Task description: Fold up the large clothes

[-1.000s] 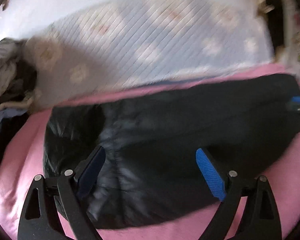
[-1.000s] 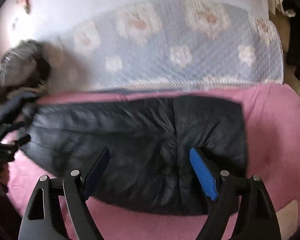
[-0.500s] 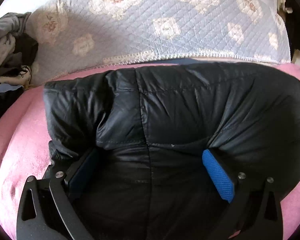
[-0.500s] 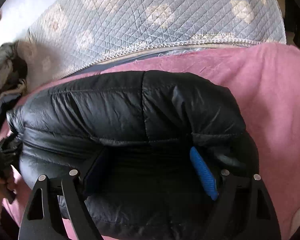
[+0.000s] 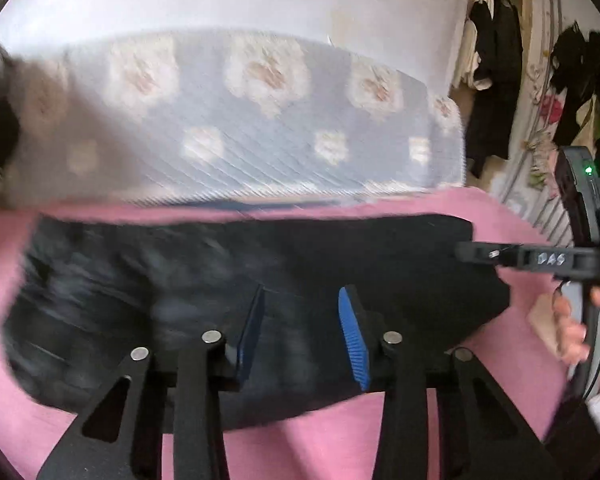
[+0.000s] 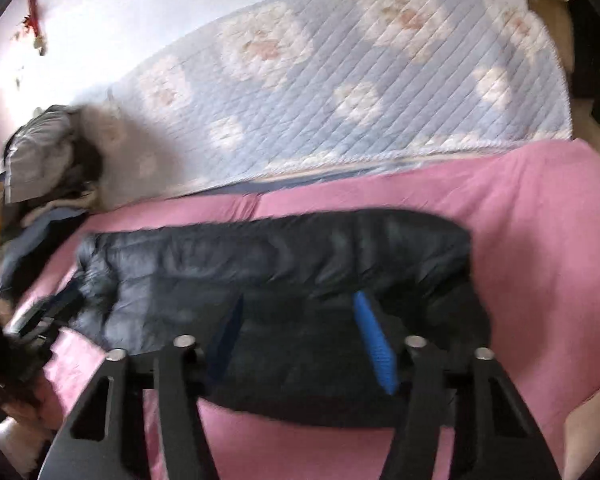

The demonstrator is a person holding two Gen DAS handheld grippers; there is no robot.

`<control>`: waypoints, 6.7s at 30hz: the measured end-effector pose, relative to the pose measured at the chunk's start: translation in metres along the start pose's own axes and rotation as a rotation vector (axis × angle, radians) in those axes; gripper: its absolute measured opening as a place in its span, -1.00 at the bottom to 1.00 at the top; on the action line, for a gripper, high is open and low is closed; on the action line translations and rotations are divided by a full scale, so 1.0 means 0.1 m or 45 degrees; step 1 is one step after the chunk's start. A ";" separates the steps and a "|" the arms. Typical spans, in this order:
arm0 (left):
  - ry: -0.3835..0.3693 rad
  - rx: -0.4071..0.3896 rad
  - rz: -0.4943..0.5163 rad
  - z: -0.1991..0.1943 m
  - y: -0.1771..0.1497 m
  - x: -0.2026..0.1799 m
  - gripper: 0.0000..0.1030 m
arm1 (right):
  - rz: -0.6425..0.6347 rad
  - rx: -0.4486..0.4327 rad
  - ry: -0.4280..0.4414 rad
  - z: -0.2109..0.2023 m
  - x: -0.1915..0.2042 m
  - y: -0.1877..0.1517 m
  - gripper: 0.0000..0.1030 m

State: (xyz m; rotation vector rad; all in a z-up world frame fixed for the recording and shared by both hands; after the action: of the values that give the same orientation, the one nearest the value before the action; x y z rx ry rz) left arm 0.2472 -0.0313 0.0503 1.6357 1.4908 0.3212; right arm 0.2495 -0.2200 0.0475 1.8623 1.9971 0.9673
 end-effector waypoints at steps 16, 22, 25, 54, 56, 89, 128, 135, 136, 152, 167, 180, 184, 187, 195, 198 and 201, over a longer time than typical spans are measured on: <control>0.015 0.104 -0.299 0.99 -0.51 0.35 -0.63 | -0.150 0.156 0.200 0.35 0.91 -0.07 -0.77; 0.082 0.077 -0.230 0.96 -0.53 0.26 -0.63 | -0.033 0.423 0.272 1.29 1.07 -0.01 -0.77; 0.087 0.069 -0.242 0.97 -0.54 0.29 -0.64 | -0.015 0.452 0.184 1.62 1.03 0.01 -0.77; 0.084 0.015 -0.259 0.89 -0.58 0.26 -0.67 | 0.046 -0.112 -0.089 -0.17 0.49 -0.45 -0.63; 0.093 0.011 -0.249 0.90 -0.58 0.25 -0.67 | 0.213 -0.165 -0.107 -0.28 0.21 -0.70 0.28; 0.124 -0.333 -0.252 0.00 -0.25 0.70 0.68 | 0.389 -0.587 -0.496 -0.81 -1.05 0.06 -0.59; 0.025 -0.013 -0.494 0.54 -0.27 1.40 -0.67 | 0.335 -0.711 0.147 -0.65 0.56 0.14 0.69; 0.014 -0.022 -0.463 0.53 -0.26 1.36 -0.56 | 0.524 -0.276 -0.185 0.21 -0.37 0.32 0.66; 0.012 -0.022 -0.464 0.54 -0.26 1.36 -0.56 | 0.558 -0.267 -0.134 0.30 -0.45 0.32 0.66; 0.052 -0.109 -0.468 0.41 -0.23 1.37 -0.55 | 0.054 -0.179 0.032 1.02 0.67 0.04 0.61; 0.033 -0.363 -0.235 -0.36 0.41 0.66 0.55 | -0.004 -0.255 0.030 0.86 0.71 0.01 0.61; 0.391 -0.059 -0.530 0.48 -0.21 1.38 0.76 | 0.267 -0.280 -0.110 0.49 -0.09 0.05 0.67; 0.422 -0.062 -0.507 0.47 -0.21 1.33 0.89 | 0.227 -0.246 -0.058 0.46 -0.09 0.00 0.70; 0.300 0.000 -0.599 0.56 -0.24 1.44 0.98 | 0.319 -0.174 0.102 0.61 -0.19 -0.08 0.81; 0.027 0.100 -0.651 0.68 -0.23 1.45 0.63 | 0.526 -0.103 0.463 1.06 -0.41 -0.42 0.81; -0.297 0.182 -0.702 0.82 -0.27 1.43 -0.05 | 0.565 -0.149 0.579 1.05 -0.36 -0.44 0.27; -0.324 0.160 -0.717 0.75 -0.21 1.44 -0.33 | 0.498 -0.213 0.550 1.00 -0.31 -0.45 0.01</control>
State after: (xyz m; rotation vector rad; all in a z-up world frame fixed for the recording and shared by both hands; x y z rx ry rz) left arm 0.3203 0.0647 -0.0595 1.2226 1.7166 -0.2864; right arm 0.2776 -0.2184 -0.0628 2.1289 1.7055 1.7152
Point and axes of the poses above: each gripper's, at about its wrist camera, not at the fingertips, and z roughly the way its jaws point, x to its left, y to its top, the point moved 2 cm from there along z, roughly the way its jaws point, and after that the axes turned 5 degrees about -z, right-handed, at the moved point
